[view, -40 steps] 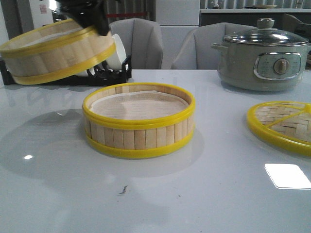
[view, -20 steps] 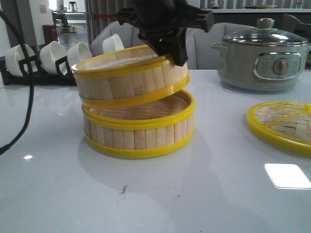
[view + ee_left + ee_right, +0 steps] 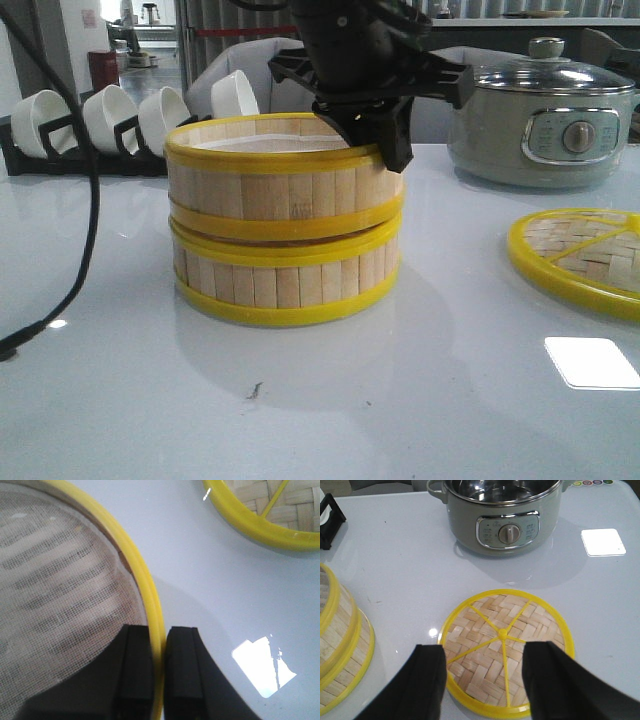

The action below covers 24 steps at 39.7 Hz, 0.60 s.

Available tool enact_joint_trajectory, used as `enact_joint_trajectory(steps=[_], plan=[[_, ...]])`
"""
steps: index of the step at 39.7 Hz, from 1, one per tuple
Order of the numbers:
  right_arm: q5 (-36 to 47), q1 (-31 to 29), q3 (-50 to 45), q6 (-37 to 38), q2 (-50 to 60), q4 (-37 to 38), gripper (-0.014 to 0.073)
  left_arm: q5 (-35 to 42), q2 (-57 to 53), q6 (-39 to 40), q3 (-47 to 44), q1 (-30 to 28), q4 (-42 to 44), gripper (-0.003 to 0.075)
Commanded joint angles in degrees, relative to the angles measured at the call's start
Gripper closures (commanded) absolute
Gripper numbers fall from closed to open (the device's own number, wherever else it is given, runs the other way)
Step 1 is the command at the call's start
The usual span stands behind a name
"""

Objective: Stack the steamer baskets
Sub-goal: 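Carry the basket over the middle basket and lower it on top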

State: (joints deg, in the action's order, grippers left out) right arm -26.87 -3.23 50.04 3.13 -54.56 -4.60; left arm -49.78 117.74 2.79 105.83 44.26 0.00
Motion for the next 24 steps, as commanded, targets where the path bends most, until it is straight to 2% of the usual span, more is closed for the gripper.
enact_joint_trajectory(steps=[1, 24], plan=[[4.3, -0.2, 2.18, -0.64, 0.44, 0.09, 0.0141, 2.27, -3.3, 0.04, 2.35, 0.63, 0.0, 0.0635], [4.06, -0.2, 2.18, -0.64, 0.44, 0.04, 0.0141, 1.94, -3.3, 0.04, 2.35, 0.63, 0.0, 0.0627]])
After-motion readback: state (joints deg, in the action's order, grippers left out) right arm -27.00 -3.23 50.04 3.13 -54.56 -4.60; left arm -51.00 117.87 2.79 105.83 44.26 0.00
